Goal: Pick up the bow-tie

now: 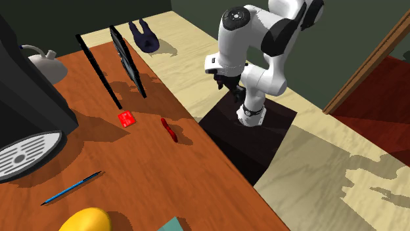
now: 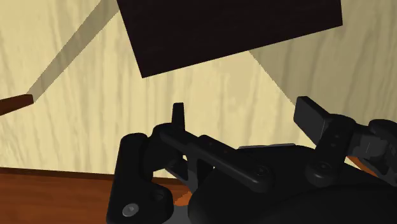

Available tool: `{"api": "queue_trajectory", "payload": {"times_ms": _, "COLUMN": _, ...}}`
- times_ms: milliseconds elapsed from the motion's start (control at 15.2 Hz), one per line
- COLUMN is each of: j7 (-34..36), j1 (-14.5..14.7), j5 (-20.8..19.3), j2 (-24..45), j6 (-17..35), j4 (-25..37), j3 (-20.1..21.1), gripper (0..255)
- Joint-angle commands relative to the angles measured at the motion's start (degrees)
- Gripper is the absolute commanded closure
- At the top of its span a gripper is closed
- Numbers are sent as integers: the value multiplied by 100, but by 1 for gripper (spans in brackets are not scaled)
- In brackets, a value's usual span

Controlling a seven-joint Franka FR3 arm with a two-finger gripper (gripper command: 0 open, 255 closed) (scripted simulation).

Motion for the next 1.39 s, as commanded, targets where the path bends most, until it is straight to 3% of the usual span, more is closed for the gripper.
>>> {"api": "queue_trajectory", "payload": {"times_ms": 0, "j7": 0, "j1": 0, "j5": 0, "j2": 0, "j6": 0, "j4": 0, "j3": 0, "gripper": 0}}
{"api": "queue_trajectory", "payload": {"times_ms": 330, "j7": -2131, "j1": 351, "j5": -617, "j2": 443, "j6": 532, "j4": 213, "j3": -894, "gripper": 0}}
{"api": "queue_trajectory", "payload": {"times_ms": 660, "j7": -4224, "j1": 785, "j5": -891, "j2": 1193, "j6": 1129, "j4": 698, "j3": -1721, "gripper": 0}}
{"api": "queue_trajectory", "payload": {"times_ms": 990, "j7": -6335, "j1": 1281, "j5": -735, "j2": 2161, "j6": 1662, "j4": 1401, "j3": -2444, "gripper": 0}}
{"api": "queue_trajectory", "payload": {"times_ms": 1320, "j7": -8495, "j1": 1716, "j5": -143, "j2": 3274, "j6": 2010, "j4": 2261, "j3": -2990, "gripper": 0}}
